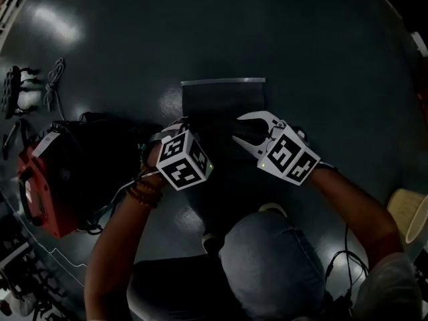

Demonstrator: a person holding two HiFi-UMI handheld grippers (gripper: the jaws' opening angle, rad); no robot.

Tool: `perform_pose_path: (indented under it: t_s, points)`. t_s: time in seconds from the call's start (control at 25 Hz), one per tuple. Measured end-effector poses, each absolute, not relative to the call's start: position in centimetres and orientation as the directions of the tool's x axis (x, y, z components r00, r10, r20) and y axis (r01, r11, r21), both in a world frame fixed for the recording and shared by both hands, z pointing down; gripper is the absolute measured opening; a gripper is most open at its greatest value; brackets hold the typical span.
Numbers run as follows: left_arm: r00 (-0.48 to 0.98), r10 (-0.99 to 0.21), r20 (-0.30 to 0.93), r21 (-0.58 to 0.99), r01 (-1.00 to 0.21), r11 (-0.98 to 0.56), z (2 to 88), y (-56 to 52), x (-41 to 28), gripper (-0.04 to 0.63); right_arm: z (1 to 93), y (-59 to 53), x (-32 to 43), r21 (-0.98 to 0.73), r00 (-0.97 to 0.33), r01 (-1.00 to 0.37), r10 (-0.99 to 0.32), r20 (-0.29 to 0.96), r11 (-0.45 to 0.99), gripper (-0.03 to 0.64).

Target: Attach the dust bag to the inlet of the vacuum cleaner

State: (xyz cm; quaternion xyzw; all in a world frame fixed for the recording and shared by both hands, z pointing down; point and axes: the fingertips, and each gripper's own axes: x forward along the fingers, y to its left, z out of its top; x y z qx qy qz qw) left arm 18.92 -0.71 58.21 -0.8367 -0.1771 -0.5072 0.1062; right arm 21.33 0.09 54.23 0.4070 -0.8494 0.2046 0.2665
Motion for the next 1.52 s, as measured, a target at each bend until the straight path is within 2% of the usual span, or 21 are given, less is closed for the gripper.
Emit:
perform_pose_path:
  t_s: [0.12, 0.44, 0.68, 0.84, 0.92, 1.0, 1.16, 1.52]
  points:
    - [0.35, 0.212, 0.913, 0.042, 0.434, -0.9, 62.4, -0.6, 18.3, 0.172, 58.5, 1.0, 21.2, -0.149, -0.53, -0.778, -0.51, 0.677, 0.611, 0.097]
    - [0.237, 0.329, 0.914, 0.19, 0.466, -0.864, 69.7, 0.5, 18.1, 0.25, 66.6, 2.7, 21.0, -0.218, -0.528, -0.723, -0.321, 0.786, 0.655, 0.138]
    - [0.132, 0.453, 0.882, 0.349, 0.463, -0.814, 72.3, 2.2, 17.4, 0.265, 69.5, 3.2, 20.8, -0.249, -0.528, -0.723, -0.283, 0.801, 0.644, 0.147]
    - [0.12, 0.47, 0.874, 0.37, 0.461, -0.807, 72.8, 2.9, 17.1, 0.265, 70.4, 3.8, 20.5, -0.282, -0.542, -0.723, -0.264, 0.798, 0.631, 0.147]
    - [0.133, 0.468, 0.874, 0.36, 0.469, -0.806, 72.6, 3.1, 17.1, 0.249, 70.6, 3.8, 20.2, -0.284, -0.545, -0.719, -0.261, 0.797, 0.634, 0.147]
    - [0.15, 0.455, 0.878, 0.33, 0.5, -0.801, 72.2, 3.2, 17.0, 0.179, 70.6, 4.0, 20.1, -0.275, -0.536, -0.714, -0.25, 0.806, 0.644, 0.147]
    - [0.174, 0.462, 0.87, 0.315, 0.525, -0.79, 70.9, 3.6, 16.7, 0.122, 70.4, 4.2, 19.6, -0.279, -0.546, -0.695, -0.234, 0.804, 0.663, 0.147]
    - [0.202, 0.483, 0.852, 0.322, 0.526, -0.787, 67.8, 4.8, 15.7, 0.051, 69.3, 6.2, 17.3, -0.354, -0.61, -0.602, -0.126, 0.783, 0.716, 0.147]
